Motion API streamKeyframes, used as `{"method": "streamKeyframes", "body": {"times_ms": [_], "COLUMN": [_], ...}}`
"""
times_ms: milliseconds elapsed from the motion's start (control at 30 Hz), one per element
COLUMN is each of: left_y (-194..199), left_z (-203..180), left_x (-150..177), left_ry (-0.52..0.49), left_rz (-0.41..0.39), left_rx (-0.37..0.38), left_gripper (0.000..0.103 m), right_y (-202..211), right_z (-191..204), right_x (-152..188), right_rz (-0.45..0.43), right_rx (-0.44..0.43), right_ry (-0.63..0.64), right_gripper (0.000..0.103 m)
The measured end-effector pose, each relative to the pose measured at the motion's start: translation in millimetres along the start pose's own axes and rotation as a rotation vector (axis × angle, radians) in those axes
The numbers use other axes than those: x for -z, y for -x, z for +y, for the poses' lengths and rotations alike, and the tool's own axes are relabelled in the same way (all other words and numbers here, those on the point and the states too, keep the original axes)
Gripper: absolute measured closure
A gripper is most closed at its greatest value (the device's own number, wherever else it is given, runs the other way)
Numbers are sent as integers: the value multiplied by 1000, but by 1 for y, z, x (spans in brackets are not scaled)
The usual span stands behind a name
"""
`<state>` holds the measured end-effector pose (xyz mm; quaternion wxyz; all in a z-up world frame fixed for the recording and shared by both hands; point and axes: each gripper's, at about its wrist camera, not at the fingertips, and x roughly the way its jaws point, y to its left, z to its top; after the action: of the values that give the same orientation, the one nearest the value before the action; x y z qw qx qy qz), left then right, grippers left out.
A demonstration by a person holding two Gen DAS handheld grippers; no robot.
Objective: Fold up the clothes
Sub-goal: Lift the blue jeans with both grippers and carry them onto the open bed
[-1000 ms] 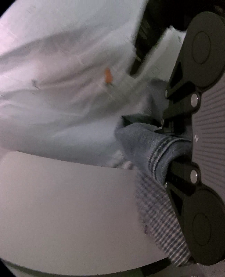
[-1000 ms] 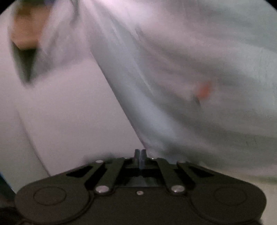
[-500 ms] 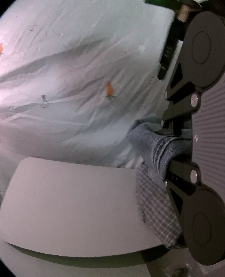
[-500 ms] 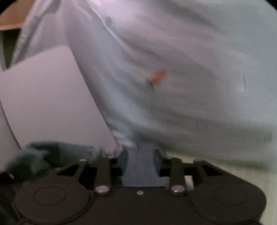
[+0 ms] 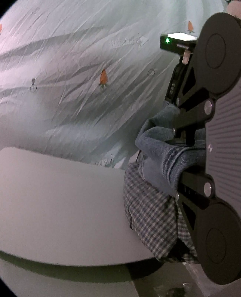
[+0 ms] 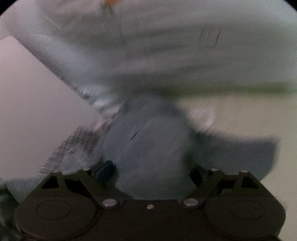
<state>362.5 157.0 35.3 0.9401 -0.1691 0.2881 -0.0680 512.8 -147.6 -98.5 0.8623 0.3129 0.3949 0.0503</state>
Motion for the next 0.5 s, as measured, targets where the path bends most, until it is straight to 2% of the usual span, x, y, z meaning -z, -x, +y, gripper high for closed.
{"method": "streamKeyframes", "body": {"times_ms": [33,67,200,333,500], "left_y": [0,0,9,34,98], "left_z": [4,7,6,-15,-65], "left_x": [1,2,1,-5,-17], "left_ry": [15,27,38,32,-32], "left_rz": [1,2,-13,-67,-218], "left_rx": [-5,-10,-10,32,153], "left_gripper": [98,98,98,98,98], "right_y": [-6,-5,36,107,220], "right_z": [2,7,39,43,41], "right_x": [3,6,9,-3,-12], "right_rz": [3,-6,-140,-262,-480], "right_rx": [-46,-55,-101,-187,-285], "right_ry": [-10,4,144,144,188], "right_gripper": [78,89,93,93,93]}}
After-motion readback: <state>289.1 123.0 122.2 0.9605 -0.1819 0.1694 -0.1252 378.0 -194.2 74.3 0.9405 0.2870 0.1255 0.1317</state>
